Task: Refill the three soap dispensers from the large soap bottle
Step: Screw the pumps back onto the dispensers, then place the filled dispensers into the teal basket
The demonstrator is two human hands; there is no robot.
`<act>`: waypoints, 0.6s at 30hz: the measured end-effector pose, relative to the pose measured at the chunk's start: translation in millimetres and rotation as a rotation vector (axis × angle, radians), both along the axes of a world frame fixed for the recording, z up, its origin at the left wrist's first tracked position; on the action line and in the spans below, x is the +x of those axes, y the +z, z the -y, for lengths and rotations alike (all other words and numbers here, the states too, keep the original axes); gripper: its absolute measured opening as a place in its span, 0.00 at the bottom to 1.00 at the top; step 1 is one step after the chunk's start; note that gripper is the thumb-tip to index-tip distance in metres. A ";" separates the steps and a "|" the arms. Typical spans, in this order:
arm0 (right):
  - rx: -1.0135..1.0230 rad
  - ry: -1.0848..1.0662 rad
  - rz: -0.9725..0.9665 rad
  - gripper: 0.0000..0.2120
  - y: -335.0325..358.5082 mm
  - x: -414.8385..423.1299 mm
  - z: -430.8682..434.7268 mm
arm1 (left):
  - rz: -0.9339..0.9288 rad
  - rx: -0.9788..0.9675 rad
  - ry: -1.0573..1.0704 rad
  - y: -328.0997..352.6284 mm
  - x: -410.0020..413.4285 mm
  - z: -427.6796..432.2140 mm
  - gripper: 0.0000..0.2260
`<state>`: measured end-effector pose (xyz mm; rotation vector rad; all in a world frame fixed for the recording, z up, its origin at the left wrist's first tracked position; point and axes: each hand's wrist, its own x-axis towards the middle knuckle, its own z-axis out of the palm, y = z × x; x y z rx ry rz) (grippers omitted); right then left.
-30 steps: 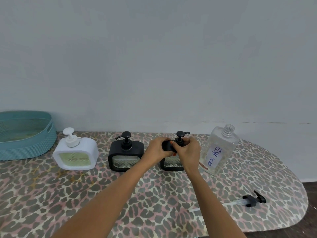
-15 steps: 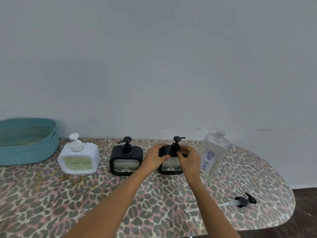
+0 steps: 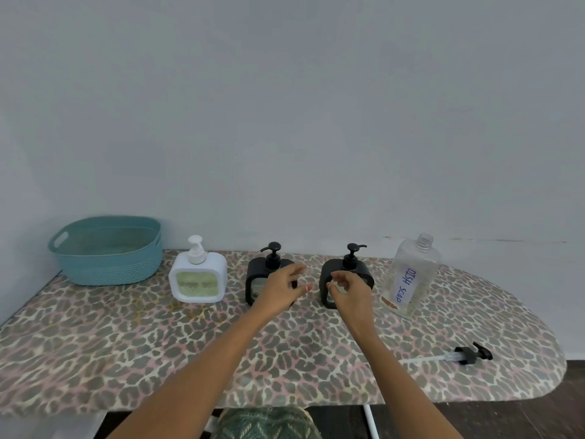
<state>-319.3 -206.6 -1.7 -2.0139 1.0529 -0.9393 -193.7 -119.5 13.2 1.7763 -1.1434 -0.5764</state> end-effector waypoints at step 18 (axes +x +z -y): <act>-0.020 0.293 -0.021 0.16 8.8 119.2 -106.5 | 0.045 -0.107 0.340 13.4 110.5 -135.1 0.21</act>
